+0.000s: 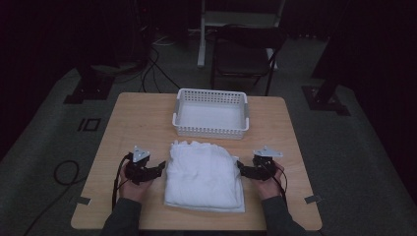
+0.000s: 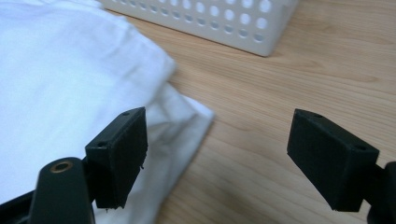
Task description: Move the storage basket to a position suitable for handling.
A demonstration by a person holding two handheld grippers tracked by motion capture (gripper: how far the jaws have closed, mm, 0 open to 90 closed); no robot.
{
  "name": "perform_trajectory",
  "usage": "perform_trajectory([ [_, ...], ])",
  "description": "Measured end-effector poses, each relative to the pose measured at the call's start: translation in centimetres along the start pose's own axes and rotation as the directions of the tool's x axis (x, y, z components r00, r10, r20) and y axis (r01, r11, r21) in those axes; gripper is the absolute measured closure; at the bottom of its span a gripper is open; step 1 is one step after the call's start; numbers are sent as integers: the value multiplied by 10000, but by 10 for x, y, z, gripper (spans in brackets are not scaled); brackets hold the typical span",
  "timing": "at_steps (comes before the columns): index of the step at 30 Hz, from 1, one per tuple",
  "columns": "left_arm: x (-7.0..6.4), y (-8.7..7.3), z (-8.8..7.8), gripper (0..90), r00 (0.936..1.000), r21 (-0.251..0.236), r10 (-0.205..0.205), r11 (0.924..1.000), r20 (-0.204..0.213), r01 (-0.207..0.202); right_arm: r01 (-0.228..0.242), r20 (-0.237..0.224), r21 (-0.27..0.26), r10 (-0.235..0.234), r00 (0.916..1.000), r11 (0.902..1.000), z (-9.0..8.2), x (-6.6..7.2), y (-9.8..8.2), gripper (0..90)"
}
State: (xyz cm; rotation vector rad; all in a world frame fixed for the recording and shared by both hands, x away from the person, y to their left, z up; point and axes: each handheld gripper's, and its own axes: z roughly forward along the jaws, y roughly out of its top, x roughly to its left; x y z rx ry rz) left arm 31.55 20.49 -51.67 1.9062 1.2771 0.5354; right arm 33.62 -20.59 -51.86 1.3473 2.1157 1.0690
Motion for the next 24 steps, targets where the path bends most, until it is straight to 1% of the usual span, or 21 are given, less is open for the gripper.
perform_trajectory([
  [6, -9, 1, 3, 259, 9996, 59, 108, 9999, 248, -109, 132, -203, -43, -132, 9997, 9999, -2, 13, 3, 169],
  [9, -14, 1, 6, 245, 9995, 80, 164, 9998, 285, -167, 222, -255, -6, -222, 9994, 9998, -2, 21, 4, 144],
  [12, -18, 2, 7, 222, 9991, 141, 233, 9996, 361, -238, 265, -389, 30, -264, 9989, 9996, -2, 27, 3, 137],
  [14, -22, 2, 9, 216, 9986, 189, 284, 9994, 448, -293, 230, -589, 84, -225, 9980, 9997, -1, 29, 2, 134],
  [17, -26, 1, 14, 194, 9978, 329, 361, 9987, 561, -380, 190, -751, 193, -174, 9970, 9996, 2, 33, 1, 132],
  [19, -29, 0, 17, 182, 9977, 439, 393, 9982, 561, -418, 222, -775, 270, -200, 9968, 9994, 5, 35, 0, 131],
  [22, -33, 0, 20, 176, 9961, 432, 319, 9984, 817, -355, 269, -885, 410, -232, 9958, 9988, 8, 39, -2, 128],
  [23, -34, 0, 21, 171, 9960, 433, 326, 9984, 830, -363, 281, -943, 459, -237, 9953, 9985, 9, 40, -2, 126],
  [24, -36, 0, 22, 170, 9949, 444, 387, 9981, 929, -430, 293, -972, 505, -242, 9950, 9983, 10, 41, -2, 126],
])
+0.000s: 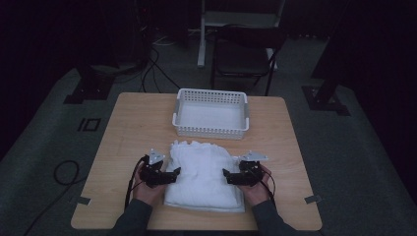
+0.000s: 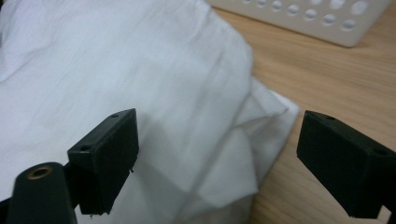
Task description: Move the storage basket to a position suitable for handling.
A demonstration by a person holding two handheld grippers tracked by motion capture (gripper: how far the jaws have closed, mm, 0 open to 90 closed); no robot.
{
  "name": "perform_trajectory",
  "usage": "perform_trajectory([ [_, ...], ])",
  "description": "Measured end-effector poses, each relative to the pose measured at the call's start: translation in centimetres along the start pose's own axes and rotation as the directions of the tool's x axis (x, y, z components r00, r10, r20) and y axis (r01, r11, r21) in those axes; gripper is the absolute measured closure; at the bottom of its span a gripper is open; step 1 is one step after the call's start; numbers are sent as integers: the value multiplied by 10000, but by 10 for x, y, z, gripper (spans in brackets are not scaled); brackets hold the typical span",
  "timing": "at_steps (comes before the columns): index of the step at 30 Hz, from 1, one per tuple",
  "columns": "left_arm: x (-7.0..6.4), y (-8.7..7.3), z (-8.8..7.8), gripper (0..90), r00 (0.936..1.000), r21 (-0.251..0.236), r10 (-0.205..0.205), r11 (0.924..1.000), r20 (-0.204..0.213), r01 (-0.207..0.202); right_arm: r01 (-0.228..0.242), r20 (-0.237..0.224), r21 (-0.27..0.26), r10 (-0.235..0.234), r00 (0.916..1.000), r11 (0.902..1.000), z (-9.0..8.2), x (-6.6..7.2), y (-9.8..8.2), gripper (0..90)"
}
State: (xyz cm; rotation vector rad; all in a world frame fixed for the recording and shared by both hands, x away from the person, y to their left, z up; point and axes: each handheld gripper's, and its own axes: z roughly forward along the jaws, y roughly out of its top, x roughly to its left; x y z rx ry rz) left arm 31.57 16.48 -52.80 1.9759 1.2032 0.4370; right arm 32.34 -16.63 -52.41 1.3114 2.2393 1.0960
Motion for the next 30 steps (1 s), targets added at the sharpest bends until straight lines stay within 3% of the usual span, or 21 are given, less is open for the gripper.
perform_trajectory([
  [8, -3, -2, 8, 166, 9999, 97, -14, 10000, 155, 13, -34, 33, 319, 33, 10000, 9995, 7, 3, -5, 116],
  [20, 8, -7, 25, 160, 9953, 839, -713, 9943, 650, 657, -166, 98, 819, 158, 9998, 9965, 17, 3, -11, 113],
  [27, 8, -8, 25, 168, 9959, 823, -583, 9952, 692, 525, -328, 102, 1183, 318, 9994, 9924, 22, 6, -15, 128],
  [30, 8, -8, 24, 253, 9923, 819, -619, 9952, 1071, 532, -292, 111, 1220, 281, 9995, 9921, 22, 8, -14, 158],
])
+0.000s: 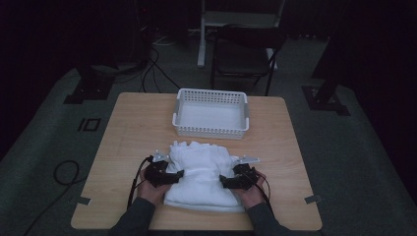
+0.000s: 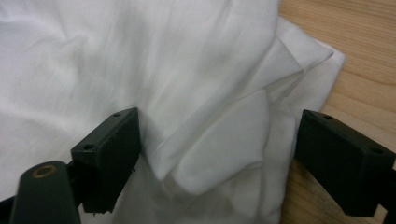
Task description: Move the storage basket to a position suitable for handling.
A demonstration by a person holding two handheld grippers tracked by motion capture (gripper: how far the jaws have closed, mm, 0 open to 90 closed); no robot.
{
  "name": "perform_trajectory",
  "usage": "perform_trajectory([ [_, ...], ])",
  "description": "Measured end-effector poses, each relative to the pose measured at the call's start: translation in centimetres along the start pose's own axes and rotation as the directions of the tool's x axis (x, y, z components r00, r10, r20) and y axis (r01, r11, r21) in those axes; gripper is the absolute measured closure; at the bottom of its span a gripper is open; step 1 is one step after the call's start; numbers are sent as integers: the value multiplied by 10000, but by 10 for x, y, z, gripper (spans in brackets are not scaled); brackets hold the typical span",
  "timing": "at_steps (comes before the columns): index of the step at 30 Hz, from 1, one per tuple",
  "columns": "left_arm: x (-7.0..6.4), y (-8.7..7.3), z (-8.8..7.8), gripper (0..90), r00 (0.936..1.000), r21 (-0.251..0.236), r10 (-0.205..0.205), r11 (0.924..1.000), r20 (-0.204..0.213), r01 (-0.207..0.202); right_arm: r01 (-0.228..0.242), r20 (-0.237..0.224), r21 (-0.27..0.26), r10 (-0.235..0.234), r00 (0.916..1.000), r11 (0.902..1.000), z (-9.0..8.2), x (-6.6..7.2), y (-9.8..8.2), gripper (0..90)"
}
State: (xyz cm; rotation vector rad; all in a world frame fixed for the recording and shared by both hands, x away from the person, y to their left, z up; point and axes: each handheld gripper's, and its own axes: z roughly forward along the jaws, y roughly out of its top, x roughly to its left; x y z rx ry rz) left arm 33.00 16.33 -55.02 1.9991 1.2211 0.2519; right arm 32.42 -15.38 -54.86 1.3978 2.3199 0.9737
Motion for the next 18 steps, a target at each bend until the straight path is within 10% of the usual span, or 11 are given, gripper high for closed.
perform_trajectory([
  [10, 4, 0, 0, 564, 9907, 180, -396, 9991, 1299, 376, 423, -1320, -192, -445, 9902, 9989, 1, 4, 2, 587],
  [18, -9, 2, -4, 751, 9960, 16, 648, 9979, 618, -650, 164, -1957, -196, -199, 9805, 9997, 3, 1, 3, 757],
])
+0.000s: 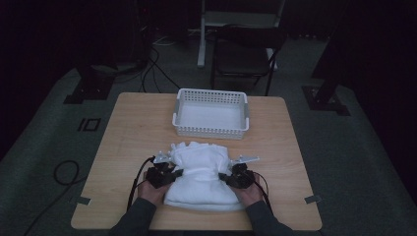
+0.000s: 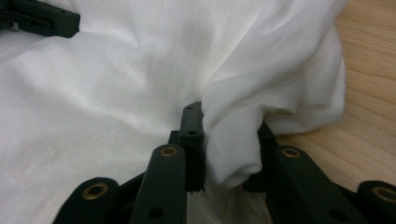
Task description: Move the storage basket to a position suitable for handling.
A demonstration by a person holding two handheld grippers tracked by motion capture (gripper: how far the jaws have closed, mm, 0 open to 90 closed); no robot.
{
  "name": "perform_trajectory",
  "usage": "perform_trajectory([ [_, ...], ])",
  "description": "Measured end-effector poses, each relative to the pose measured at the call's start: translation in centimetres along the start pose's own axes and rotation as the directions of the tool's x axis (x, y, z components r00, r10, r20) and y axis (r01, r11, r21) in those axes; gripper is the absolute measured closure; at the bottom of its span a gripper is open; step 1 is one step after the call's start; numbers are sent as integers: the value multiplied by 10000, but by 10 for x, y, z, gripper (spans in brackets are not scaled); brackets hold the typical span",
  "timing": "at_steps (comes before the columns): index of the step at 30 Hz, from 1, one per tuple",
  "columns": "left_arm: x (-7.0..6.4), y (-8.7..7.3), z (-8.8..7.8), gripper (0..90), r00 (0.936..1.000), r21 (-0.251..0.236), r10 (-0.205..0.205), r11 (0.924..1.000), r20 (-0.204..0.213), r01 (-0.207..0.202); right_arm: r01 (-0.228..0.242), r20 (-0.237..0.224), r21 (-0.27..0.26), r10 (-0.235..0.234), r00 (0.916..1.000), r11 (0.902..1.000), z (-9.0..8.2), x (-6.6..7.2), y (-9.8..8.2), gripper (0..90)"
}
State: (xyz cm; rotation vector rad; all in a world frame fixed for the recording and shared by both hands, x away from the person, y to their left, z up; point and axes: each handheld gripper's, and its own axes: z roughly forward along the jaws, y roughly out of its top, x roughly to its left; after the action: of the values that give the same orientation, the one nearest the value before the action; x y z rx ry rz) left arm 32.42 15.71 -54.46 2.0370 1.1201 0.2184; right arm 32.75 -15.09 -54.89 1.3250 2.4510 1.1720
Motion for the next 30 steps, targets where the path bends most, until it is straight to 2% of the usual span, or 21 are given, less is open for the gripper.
perform_trajectory([
  [4, -3, 0, -1, 763, 9993, -75, 282, 9996, -245, -284, 400, 362, -26, -399, 9985, 9992, -1, 6, 0, 767],
  [7, -4, 0, -2, 769, 9990, -141, 341, 9993, -294, -345, 605, 504, -64, -601, 9969, 9981, -1, 7, 0, 770],
  [11, -4, 1, -6, 772, 9993, -291, 281, 9992, -256, -289, 682, 587, -135, -673, 9960, 9976, -4, 8, 1, 774],
  [22, -9, 7, -17, 776, 9971, -437, 639, 9969, -409, -656, 878, 698, -421, -848, 9940, 9952, -14, 11, 6, 778],
  [30, -12, 11, -22, 777, 9968, -561, 672, 9960, -443, -697, 996, 732, -533, -956, 9927, 9936, -19, 14, 11, 778],
])
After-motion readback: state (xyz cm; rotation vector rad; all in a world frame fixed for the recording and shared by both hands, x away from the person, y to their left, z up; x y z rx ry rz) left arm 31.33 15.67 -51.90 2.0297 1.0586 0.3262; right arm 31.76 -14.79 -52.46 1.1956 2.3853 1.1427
